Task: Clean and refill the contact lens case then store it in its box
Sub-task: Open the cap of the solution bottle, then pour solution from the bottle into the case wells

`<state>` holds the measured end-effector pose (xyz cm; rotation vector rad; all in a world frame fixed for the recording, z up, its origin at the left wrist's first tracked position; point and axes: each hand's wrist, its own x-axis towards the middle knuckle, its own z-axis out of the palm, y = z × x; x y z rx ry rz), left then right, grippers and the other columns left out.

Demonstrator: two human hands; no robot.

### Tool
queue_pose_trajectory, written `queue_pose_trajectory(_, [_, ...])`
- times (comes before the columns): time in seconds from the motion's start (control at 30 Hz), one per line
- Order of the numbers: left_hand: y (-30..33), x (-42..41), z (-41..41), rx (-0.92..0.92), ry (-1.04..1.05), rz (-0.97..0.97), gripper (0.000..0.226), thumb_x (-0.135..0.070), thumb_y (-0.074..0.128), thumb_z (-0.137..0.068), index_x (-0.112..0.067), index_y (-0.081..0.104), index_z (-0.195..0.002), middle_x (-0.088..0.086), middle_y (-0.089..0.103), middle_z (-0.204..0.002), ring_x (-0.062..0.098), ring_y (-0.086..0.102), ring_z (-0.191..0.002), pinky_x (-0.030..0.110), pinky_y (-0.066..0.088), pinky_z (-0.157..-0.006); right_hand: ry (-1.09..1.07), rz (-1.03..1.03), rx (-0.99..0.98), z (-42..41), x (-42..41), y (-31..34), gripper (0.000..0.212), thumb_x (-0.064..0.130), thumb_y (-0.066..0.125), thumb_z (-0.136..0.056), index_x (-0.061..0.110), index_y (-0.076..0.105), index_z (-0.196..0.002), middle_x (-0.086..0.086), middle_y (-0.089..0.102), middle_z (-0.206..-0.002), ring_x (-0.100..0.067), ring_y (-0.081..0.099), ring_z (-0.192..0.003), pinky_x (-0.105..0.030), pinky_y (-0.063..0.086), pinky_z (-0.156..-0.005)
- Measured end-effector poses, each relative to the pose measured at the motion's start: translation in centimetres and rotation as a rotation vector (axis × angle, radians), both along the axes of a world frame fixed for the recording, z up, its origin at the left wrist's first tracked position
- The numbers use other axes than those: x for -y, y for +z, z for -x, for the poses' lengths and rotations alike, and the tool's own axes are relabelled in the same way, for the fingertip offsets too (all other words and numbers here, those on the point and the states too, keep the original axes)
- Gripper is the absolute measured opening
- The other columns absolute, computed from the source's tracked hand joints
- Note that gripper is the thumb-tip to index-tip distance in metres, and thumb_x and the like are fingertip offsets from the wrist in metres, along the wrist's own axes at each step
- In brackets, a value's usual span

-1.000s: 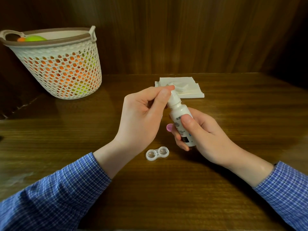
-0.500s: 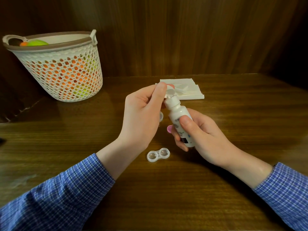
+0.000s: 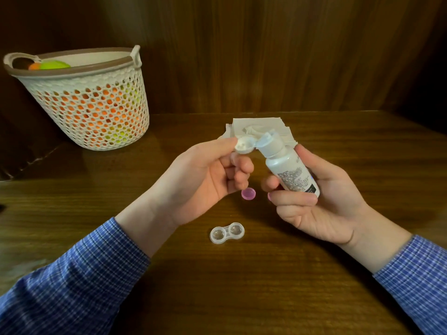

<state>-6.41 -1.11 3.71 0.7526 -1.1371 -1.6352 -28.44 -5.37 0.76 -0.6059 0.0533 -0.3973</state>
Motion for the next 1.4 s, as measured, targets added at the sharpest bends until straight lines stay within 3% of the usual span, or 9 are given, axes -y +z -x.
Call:
queue_pose_trajectory(0.13, [-0.4,-0.5,0.4,0.062,-0.085,0.025,0.019,-0.021,0.045,-0.107,-0.006,0.057,-0.106,0.003,0.065,-0.079,0.012,0.057,-0.066,0.026,0.052,-0.065,-0.107,-0.121,-0.018,0.0,0.0,0.0,0.045,0.037,0.051,-0.101,0.001,0.063,-0.125,-0.008,0.052,-0.1,-0.002,0.037,-0.056,-0.016,0.037,-0.051])
queue_pose_trajectory(0.3, [-1.4,-1.3,1.5,0.184,-0.07,0.081,0.022,-0.021,0.053,-0.1,-0.01,0.069,-0.088,0.004,0.068,-0.079,0.014,0.057,-0.07,0.026,0.051,-0.066,-0.411,-0.332,-0.014,-0.3,-0.3,0.0,0.05,0.022,0.064,-0.093,0.007,0.057,-0.141,-0.008,0.06,-0.117,-0.007,0.054,-0.052,-0.015,0.046,-0.047])
queue_pose_trajectory(0.47, [-2.0,-1.6,1.8,0.276,-0.034,0.081,0.042,-0.028,0.057,-0.099,0.013,0.061,-0.104,0.0,0.063,-0.073,0.014,0.054,-0.072,0.023,0.049,-0.064,-0.501,-0.377,-0.022,-0.7,-1.0,0.2,0.052,0.014,0.066,-0.089,0.006,0.054,-0.138,-0.022,0.07,-0.11,-0.009,0.058,-0.052,-0.018,0.051,-0.046])
queue_pose_trajectory(0.57, [-1.7,-1.7,1.7,0.342,-0.06,0.084,0.035,-0.034,0.061,-0.097,-0.002,0.072,-0.103,0.0,0.056,-0.069,0.015,0.049,-0.068,0.026,0.043,-0.062,-0.501,-0.378,-0.09,-0.9,-1.0,0.2,0.051,0.023,0.069,-0.091,0.004,0.056,-0.137,-0.017,0.069,-0.112,-0.01,0.062,-0.058,-0.02,0.054,-0.047])
queue_pose_trajectory(0.7, [-1.2,-1.9,-0.1,0.695,0.052,0.264,0.023,-0.042,0.063,-0.096,-0.024,0.077,-0.102,-0.004,0.062,-0.07,0.012,0.057,-0.068,0.018,0.044,-0.055,-0.525,-0.375,-0.252,-1.3,-1.1,0.6,0.053,0.032,0.072,-0.084,0.007,0.06,-0.13,-0.015,0.07,-0.099,-0.011,0.064,-0.059,-0.016,0.052,-0.051])
queue_pose_trajectory(0.8, [-2.0,-2.5,-2.2,0.961,0.113,0.411,0.027,-0.047,0.072,-0.086,-0.031,0.072,-0.107,-0.011,0.061,-0.077,0.009,0.053,-0.064,0.024,0.046,-0.054,-0.489,-0.371,-0.341,-1.2,-1.3,0.6,0.059,0.033,0.072,-0.079,0.007,0.059,-0.129,-0.011,0.07,-0.091,-0.009,0.062,-0.058,-0.017,0.052,-0.05])
queue_pose_trajectory(0.97, [-3.7,-3.1,-3.3,1.412,0.073,0.607,0.06,-0.076,0.065,-0.071,-0.041,0.063,-0.12,-0.024,0.059,-0.102,0.0,0.056,-0.103,0.021,0.052,-0.077,-0.464,-0.307,-0.442,-1.3,-1.7,0.4,0.06,0.034,0.074,-0.078,0.003,0.06,-0.127,-0.012,0.07,-0.088,-0.011,0.062,-0.056,-0.023,0.053,-0.044])
queue_pose_trajectory(1.1, [-4.3,-3.5,-2.8,1.404,0.087,0.684,0.058,-0.072,0.066,-0.074,-0.037,0.065,-0.12,-0.024,0.058,-0.104,-0.004,0.054,-0.103,0.017,0.051,-0.078,-0.475,-0.307,-0.464,-1.2,-1.7,0.5,0.06,0.033,0.075,-0.079,0.003,0.06,-0.128,-0.013,0.071,-0.083,-0.013,0.064,-0.057,-0.024,0.053,-0.044])
queue_pose_trajectory(1.4, [-4.8,-4.1,-1.6,1.206,0.143,0.647,0.014,-0.038,0.076,-0.084,-0.029,0.074,-0.094,-0.012,0.063,-0.087,0.014,0.062,-0.081,0.028,0.052,-0.064,-0.606,-0.326,-0.472,-1.1,-0.1,1.0,0.052,0.039,0.07,-0.092,0.003,0.059,-0.128,-0.012,0.071,-0.092,-0.01,0.062,-0.058,-0.02,0.052,-0.047])
